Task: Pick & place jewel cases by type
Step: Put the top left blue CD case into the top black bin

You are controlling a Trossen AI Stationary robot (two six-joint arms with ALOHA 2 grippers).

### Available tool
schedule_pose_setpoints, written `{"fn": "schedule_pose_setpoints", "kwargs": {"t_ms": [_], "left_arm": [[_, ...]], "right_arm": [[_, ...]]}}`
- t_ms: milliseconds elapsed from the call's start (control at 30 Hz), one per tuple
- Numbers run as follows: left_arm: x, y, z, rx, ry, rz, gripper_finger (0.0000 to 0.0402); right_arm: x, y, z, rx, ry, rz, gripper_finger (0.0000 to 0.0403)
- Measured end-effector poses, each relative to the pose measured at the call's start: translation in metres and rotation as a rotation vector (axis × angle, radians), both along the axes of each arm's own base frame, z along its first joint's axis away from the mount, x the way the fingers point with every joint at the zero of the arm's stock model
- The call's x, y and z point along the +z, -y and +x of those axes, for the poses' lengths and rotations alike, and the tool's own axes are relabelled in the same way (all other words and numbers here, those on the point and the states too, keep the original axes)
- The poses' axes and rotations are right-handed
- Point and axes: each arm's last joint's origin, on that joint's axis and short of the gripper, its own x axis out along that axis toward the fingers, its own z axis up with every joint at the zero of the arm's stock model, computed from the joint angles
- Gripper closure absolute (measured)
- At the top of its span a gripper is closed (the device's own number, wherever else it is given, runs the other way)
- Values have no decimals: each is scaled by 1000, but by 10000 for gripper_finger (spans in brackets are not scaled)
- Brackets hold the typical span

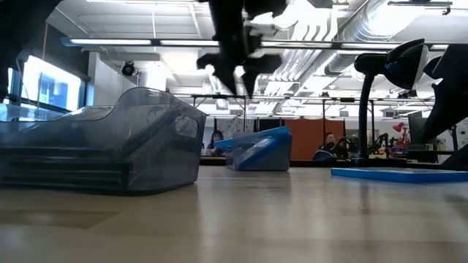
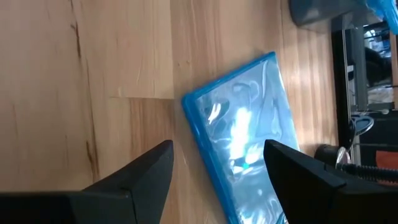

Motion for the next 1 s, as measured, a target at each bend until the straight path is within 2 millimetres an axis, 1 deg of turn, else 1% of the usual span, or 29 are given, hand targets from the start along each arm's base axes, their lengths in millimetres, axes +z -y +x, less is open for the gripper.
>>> {"fn": "schedule_pose_setpoints", "kwargs": {"t_ms": [100,267,400,467,567,700,833,1000], "left_arm": [[-4,-37,-12,101,-10,-107,231],[-6,-97,-28,179,62,-298,232],[-7,-130,-43,225,124,-436,232],[-7,-140,-48,234,135,-479,232],[-12,-149,-55,248,136,-521,232],[-31,-156,-62,248,139,-617,232],[-49,-161,-62,205,203,-695,232],[-62,-170,-62,164,298,-727,232]], "right_arm": [[0,0,0,4,-6,3,156],[-1,-1,1,3,-1,13,156],[-1,-2,1,5,4,19,156],[-1,-2,1,5,3,20,156],[-1,-2,1,4,2,21,156],[-1,-2,1,4,2,22,156],[-1,-2,1,1,-3,27,156],[-1,-2,1,-4,-13,36,156]]}}
